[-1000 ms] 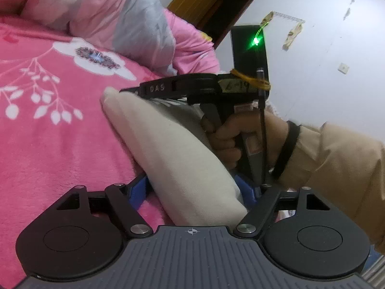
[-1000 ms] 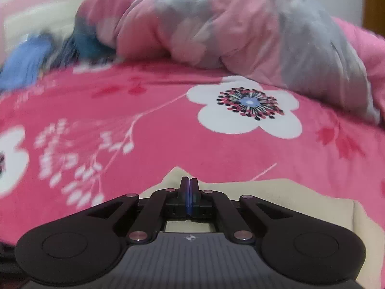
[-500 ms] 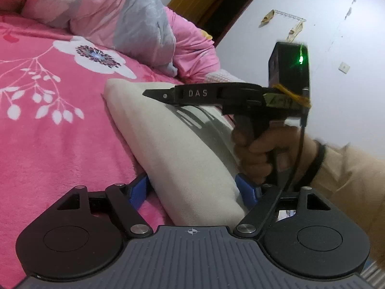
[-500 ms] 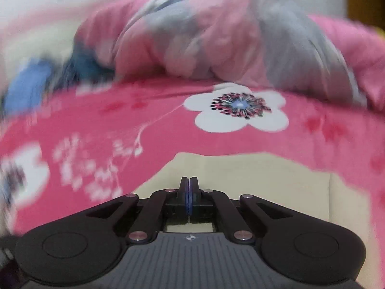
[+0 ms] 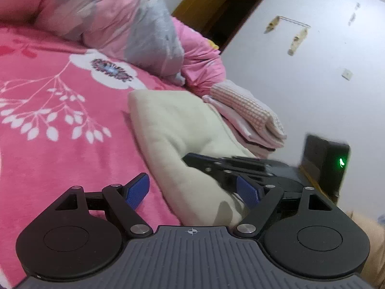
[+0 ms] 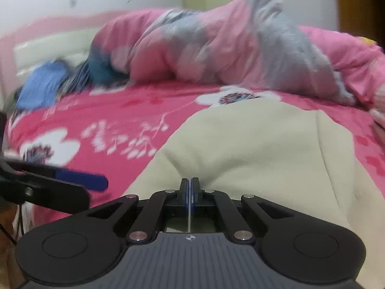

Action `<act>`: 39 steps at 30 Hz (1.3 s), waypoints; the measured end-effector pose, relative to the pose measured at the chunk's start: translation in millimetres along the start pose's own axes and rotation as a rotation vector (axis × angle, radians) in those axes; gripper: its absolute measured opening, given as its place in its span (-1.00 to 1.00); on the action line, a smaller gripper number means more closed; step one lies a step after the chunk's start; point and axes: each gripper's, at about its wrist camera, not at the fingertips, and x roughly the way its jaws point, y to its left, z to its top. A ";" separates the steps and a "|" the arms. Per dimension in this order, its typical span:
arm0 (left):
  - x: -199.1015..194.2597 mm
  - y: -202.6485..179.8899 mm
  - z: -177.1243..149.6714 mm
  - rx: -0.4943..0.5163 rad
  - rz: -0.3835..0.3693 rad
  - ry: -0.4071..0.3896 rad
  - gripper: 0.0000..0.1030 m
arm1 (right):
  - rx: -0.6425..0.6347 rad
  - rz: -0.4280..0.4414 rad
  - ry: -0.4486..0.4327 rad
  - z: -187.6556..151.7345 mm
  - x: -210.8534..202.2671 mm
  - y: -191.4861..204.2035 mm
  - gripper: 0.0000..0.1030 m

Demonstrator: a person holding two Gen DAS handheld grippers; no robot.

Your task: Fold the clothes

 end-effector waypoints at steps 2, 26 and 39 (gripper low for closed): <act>-0.2 2.5 4.3 -0.017 0.007 0.004 0.59 | 0.057 -0.004 -0.006 6.9 -11.4 -1.7 -0.92; 105.5 16.8 46.9 -0.125 -0.026 0.214 0.86 | 0.704 0.371 0.096 -33.3 -9.7 -226.2 0.48; 74.3 37.1 72.6 -0.233 -0.072 0.171 0.57 | 0.707 0.370 0.069 -5.4 6.2 -175.6 0.17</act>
